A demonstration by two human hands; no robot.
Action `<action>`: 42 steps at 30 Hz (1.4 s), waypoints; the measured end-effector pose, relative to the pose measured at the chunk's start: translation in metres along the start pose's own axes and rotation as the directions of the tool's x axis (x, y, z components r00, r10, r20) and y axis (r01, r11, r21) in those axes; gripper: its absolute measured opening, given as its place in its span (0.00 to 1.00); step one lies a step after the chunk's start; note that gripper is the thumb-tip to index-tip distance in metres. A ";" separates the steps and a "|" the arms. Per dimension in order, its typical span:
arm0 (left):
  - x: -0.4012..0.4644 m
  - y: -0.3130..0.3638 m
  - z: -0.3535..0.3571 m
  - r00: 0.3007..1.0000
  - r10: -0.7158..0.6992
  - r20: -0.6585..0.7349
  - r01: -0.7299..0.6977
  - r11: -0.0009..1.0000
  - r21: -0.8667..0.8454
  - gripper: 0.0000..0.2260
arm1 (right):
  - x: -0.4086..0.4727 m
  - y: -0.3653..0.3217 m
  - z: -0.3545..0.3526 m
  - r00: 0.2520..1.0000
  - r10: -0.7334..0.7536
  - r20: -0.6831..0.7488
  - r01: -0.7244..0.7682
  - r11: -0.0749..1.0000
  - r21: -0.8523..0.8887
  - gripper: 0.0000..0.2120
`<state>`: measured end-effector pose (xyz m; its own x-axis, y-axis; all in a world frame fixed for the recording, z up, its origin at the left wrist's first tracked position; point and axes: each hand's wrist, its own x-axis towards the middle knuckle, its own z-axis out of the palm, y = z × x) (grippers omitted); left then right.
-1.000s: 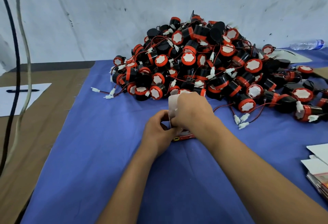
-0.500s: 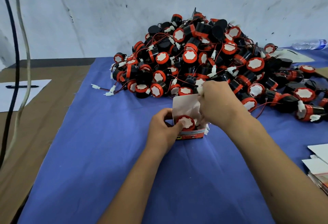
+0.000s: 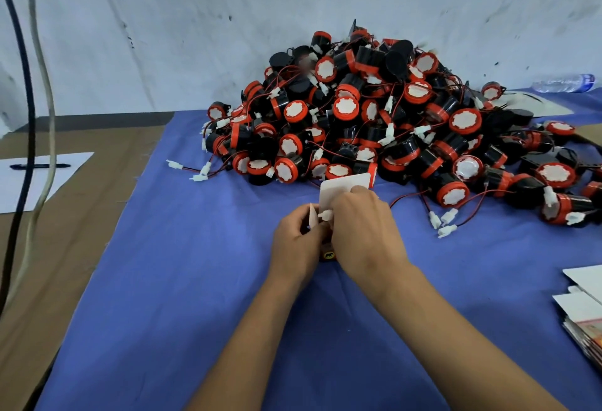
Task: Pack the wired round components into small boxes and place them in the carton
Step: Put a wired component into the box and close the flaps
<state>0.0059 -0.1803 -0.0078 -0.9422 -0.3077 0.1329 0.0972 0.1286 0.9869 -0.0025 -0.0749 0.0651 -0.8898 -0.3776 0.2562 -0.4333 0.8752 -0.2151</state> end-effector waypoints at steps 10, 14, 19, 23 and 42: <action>-0.002 0.000 0.008 0.999 0.047 -0.012 -0.045 0.987 0.153 0.05 | -0.012 -0.001 0.009 0.990 0.141 -0.020 -0.140 0.990 0.029 0.07; 0.000 -0.001 0.005 0.998 0.069 0.002 -0.068 0.983 0.168 0.08 | -0.007 0.000 0.008 0.997 0.078 -0.016 -0.078 0.997 0.021 0.09; -0.001 0.002 0.004 0.998 0.055 0.025 -0.057 0.992 0.114 0.16 | 0.002 0.003 0.007 0.999 -0.006 -0.039 0.004 0.998 -0.070 0.08; 0.000 0.004 0.003 0.999 0.039 0.032 -0.042 0.995 0.093 0.11 | 0.001 0.002 0.014 0.991 0.039 -0.125 -0.039 0.999 -0.003 0.06; -0.004 0.004 0.004 0.998 0.035 0.047 -0.037 0.998 0.056 0.09 | 0.006 0.031 0.013 0.980 0.157 -0.121 -0.161 0.986 -0.030 0.10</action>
<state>0.0086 -0.1745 -0.0046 -0.9524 -0.2581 0.1624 0.1141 0.1924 0.9747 -0.0230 -0.0534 0.0479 -0.9229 -0.1964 0.3311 -0.2795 0.9333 -0.2254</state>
